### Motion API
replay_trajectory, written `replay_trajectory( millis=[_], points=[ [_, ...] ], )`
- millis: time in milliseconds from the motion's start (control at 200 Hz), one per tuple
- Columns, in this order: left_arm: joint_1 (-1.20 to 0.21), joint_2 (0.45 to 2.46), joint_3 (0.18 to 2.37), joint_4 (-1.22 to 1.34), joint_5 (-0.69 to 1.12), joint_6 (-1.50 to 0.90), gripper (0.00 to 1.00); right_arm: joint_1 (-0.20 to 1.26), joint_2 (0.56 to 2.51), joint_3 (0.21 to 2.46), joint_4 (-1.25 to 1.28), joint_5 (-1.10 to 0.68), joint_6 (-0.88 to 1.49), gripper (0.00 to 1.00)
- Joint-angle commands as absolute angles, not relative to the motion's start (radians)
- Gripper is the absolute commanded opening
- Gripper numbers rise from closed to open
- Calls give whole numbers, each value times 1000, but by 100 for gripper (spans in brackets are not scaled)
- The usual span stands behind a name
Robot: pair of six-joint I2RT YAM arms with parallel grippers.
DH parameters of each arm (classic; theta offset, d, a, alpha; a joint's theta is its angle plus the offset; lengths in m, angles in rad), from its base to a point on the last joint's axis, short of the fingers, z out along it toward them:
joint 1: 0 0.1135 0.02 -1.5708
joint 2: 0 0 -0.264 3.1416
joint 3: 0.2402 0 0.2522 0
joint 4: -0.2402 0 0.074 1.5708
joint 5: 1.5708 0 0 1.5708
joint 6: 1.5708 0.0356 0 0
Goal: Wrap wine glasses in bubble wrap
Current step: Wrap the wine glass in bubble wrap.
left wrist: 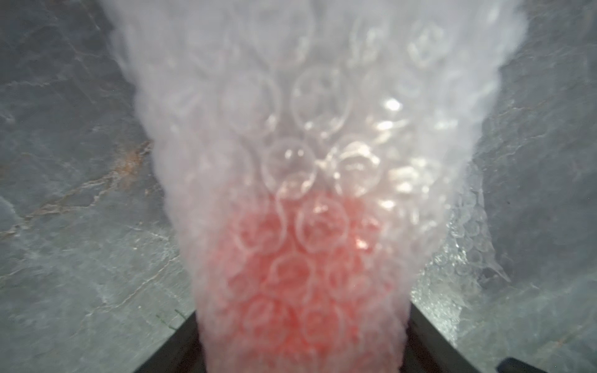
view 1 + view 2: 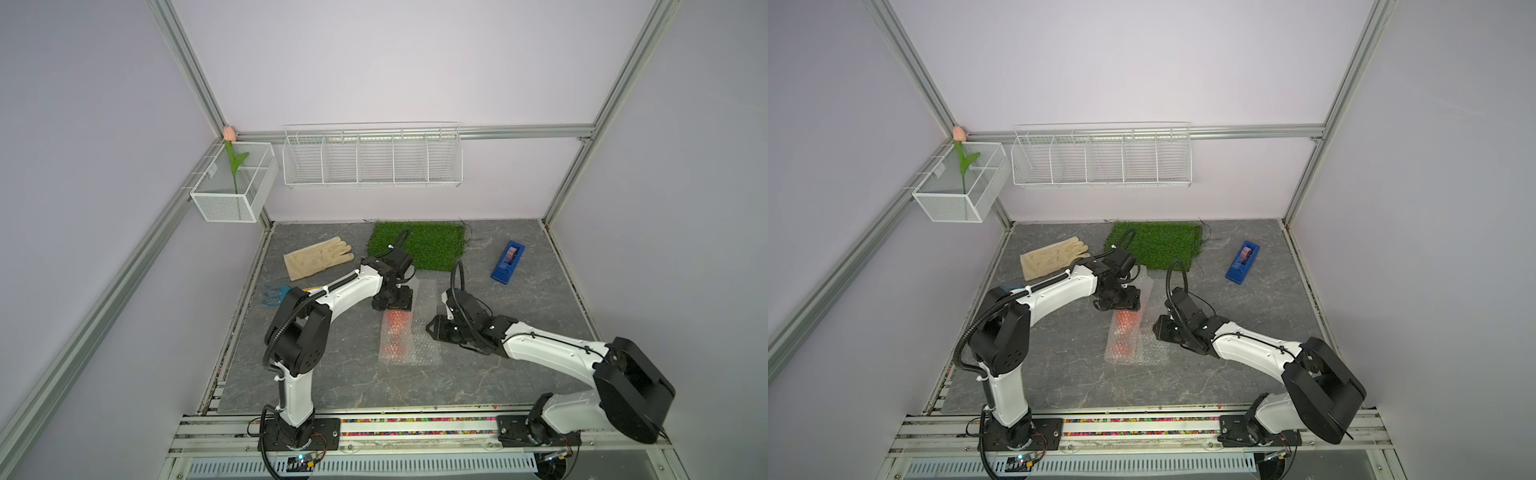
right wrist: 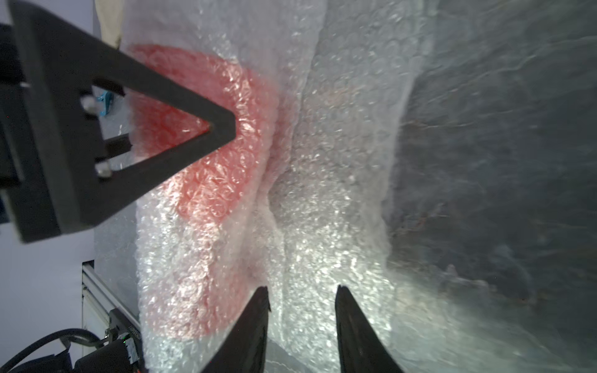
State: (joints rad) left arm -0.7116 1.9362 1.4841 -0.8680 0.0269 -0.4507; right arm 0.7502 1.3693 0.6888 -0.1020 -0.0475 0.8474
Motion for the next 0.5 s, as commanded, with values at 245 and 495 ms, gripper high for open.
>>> replay_trajectory(
  millis=[245,495],
  points=[
    [-790,2139,1729,-1349,-346,-578,70,652,1364,662,-109,-93,860,38],
    [-810,2232,1853,-1473,-435,-672,70,617,1458,699,-6,-188,900,40]
  ],
)
